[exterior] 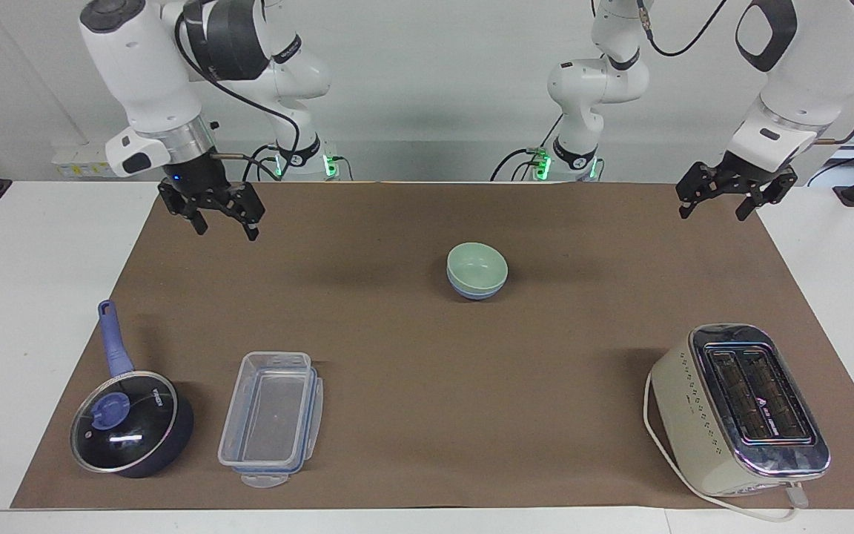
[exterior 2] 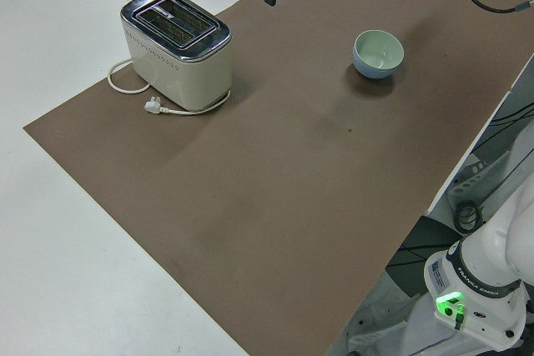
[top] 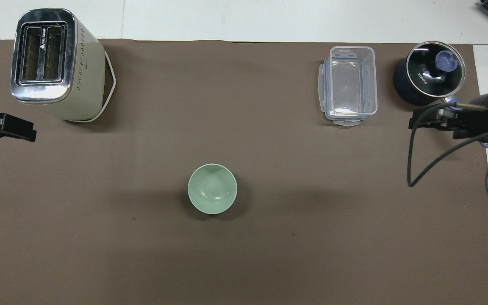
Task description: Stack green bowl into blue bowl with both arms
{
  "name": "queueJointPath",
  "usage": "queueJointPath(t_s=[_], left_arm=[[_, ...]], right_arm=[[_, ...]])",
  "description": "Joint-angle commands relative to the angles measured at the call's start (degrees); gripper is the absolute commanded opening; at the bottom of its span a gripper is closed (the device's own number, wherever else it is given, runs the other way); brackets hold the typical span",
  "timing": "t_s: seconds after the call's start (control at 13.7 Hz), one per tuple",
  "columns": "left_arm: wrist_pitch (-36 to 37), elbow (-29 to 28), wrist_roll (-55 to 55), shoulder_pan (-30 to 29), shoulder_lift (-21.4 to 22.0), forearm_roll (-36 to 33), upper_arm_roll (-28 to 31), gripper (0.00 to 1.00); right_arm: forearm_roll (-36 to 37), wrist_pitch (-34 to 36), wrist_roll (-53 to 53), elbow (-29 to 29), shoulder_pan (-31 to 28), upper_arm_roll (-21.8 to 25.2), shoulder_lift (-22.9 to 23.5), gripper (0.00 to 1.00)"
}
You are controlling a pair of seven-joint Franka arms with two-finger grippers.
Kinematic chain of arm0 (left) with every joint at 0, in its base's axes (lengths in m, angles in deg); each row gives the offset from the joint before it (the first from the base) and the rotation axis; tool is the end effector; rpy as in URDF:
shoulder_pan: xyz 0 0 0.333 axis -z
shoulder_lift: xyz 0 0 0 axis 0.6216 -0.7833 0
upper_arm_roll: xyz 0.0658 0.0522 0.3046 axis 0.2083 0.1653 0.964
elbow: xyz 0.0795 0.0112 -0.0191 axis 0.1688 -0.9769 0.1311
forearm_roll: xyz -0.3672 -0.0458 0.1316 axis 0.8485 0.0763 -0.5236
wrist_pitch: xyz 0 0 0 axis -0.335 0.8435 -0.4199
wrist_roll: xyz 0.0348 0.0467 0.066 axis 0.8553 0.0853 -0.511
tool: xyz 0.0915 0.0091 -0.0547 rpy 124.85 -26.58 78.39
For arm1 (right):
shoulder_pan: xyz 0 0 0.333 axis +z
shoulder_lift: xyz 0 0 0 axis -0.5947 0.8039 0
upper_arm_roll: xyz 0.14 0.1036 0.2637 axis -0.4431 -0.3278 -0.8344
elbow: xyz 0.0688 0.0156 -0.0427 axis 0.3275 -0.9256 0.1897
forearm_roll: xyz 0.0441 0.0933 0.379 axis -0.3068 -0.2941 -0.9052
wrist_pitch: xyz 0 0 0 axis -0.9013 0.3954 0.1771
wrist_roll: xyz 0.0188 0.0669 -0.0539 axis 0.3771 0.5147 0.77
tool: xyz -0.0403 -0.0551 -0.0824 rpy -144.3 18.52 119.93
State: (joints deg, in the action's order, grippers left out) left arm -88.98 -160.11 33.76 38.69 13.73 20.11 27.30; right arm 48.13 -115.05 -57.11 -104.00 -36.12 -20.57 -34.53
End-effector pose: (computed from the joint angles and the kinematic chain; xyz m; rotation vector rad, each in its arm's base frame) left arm 0.5631 -0.0230 0.6203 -3.1274 0.1872 0.0067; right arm 0.5633 0.0127 0.6092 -3.0561 0.3381 -0.1434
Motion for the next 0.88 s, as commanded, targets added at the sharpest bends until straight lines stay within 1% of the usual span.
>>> queueJointPath(t_s=[0.0, 0.15, 0.29, 0.37, 0.51, 0.66, 0.8], left_arm=[[0.9, 0.0, 0.3, -0.4, 0.6, -0.5, -0.2, 1.0], [0.9, 0.1, 0.4, -0.4, 0.6, -0.6, -0.2, 1.0], [0.9, 0.0, 0.4, -0.4, 0.6, -0.5, -0.2, 1.0], [0.9, 0.0, 0.4, -0.4, 0.5, -0.5, -0.2, 1.0], [0.9, 0.0, 0.4, -0.4, 0.6, -0.6, -0.2, 1.0], [0.9, 0.0, 0.4, -0.4, 0.6, -0.5, -0.2, 1.0], [0.9, 0.0, 0.4, -0.4, 0.6, -0.5, -0.2, 1.0]], right_arm=[[1.4, 6.5, 1.3, 6.4, -2.1, -0.5, 1.1, 1.0], [4.7, 12.7, 2.4, 9.9, -2.0, -0.8, 1.4, 1.0], [4.6, 16.1, 2.5, 14.3, -2.1, -0.8, 3.6, 1.0], [4.1, 16.7, 2.5, 14.8, -2.2, -0.8, 3.8, 1.0], [3.5, 16.0, 2.5, 14.2, -1.9, -0.9, 3.5, 1.0], [3.6, 15.7, 2.5, 11.3, -1.6, -0.8, 1.8, 1.0], [3.7, 14.0, 2.6, 8.6, -1.6, -0.8, 0.3, 1.0]])
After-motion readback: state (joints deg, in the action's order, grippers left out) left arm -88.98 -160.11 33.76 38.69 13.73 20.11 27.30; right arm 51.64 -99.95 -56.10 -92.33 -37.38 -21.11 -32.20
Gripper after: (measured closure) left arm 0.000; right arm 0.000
